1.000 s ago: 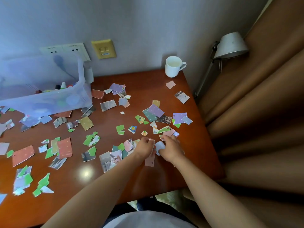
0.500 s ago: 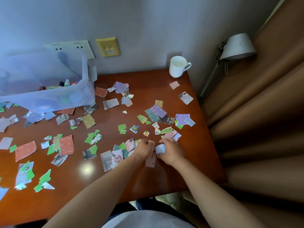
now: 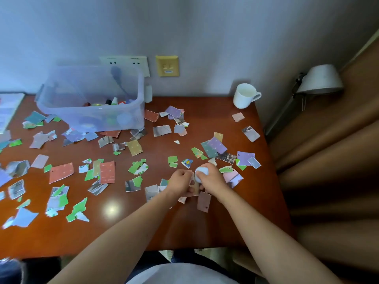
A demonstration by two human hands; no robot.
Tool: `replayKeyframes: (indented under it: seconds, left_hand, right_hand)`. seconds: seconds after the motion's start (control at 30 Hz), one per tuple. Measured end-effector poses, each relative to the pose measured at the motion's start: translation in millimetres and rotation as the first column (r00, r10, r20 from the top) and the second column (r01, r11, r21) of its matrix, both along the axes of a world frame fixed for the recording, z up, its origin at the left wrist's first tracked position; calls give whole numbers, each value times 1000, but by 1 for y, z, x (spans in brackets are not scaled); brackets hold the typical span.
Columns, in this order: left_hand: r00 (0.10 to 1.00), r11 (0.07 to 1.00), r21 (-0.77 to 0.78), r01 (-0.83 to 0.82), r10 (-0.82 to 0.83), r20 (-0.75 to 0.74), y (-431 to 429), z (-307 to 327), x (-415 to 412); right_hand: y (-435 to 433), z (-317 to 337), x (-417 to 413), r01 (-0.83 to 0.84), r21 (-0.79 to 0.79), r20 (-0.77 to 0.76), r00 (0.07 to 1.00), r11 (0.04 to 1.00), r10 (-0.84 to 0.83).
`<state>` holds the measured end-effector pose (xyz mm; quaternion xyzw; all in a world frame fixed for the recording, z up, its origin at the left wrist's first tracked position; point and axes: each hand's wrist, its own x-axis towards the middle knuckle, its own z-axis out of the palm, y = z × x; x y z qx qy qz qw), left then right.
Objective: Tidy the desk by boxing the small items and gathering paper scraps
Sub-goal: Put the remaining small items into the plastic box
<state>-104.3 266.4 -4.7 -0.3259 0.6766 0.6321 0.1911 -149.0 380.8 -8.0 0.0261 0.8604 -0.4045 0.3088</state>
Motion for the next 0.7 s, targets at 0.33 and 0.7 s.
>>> replayKeyframes:
  seconds: [0.33,0.7]
  left_hand:
    - [965,967,-81,-240,228,-129,-104,46,9]
    - [912,938,-78,-339,307,-270,-229,94,3]
  right_hand:
    - [-108,44,-4,93,-222,60,995,971,-81]
    - [-233,88,-21,90,-362,37,996,928,-82]
